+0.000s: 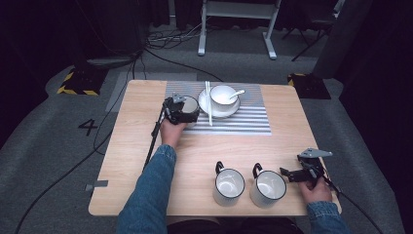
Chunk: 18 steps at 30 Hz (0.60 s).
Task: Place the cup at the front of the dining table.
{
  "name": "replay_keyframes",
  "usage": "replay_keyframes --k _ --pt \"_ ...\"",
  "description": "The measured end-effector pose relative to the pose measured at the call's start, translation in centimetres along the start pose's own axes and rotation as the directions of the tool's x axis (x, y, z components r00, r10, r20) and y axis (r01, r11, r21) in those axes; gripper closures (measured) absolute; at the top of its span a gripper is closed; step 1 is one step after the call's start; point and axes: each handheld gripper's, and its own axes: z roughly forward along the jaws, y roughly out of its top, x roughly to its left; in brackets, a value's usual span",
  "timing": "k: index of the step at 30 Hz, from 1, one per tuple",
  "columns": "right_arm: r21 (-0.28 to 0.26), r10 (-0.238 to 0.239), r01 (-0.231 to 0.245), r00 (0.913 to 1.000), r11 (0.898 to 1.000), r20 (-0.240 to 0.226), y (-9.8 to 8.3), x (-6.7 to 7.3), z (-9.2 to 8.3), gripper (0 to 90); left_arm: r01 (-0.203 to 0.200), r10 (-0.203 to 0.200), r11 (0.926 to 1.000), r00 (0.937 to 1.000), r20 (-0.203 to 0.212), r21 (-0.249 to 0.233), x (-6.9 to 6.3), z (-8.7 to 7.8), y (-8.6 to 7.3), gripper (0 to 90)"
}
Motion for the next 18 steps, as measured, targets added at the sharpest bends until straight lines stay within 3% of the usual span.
replay_keyframes --k 3,5,8,9,13,18 --pt "-0.001 0.001 -0.001 1.0000 1.000 0.003 0.0 0.0 0.0 0.2 -0.038 0.038 0.9993 0.9985 -0.040 0.007 -0.5 -0.9 0.6 0.8" --pt "0.000 0.003 -0.003 1.0000 1.000 0.005 0.0 0.1 0.0 0.2 -0.079 0.079 0.9968 0.9938 -0.078 -0.003 -0.9 -1.5 1.0 1.8" --pt "0.000 0.003 -0.003 1.0000 1.000 0.005 0.0 0.1 0.0 0.2 -0.066 0.064 0.9976 0.9935 -0.095 -0.022 -1.3 -2.4 1.6 2.8" --pt "0.000 0.003 -0.003 1.0000 1.000 0.005 0.0 0.1 0.0 0.2 -0.042 0.038 0.9983 0.9959 -0.082 -0.040 -1.4 -2.8 1.8 3.0" --pt "0.000 0.002 -0.002 1.0000 1.000 0.007 0.0 0.1 0.0 0.2 -0.015 0.012 0.9973 0.9985 -0.054 -0.072 -1.5 -4.3 2.5 4.3" --pt "0.000 0.002 -0.002 1.0000 1.000 0.007 0.0 0.1 0.0 0.2 -0.036 0.035 0.9974 0.9992 -0.020 -0.062 -2.4 -6.6 3.1 4.5"
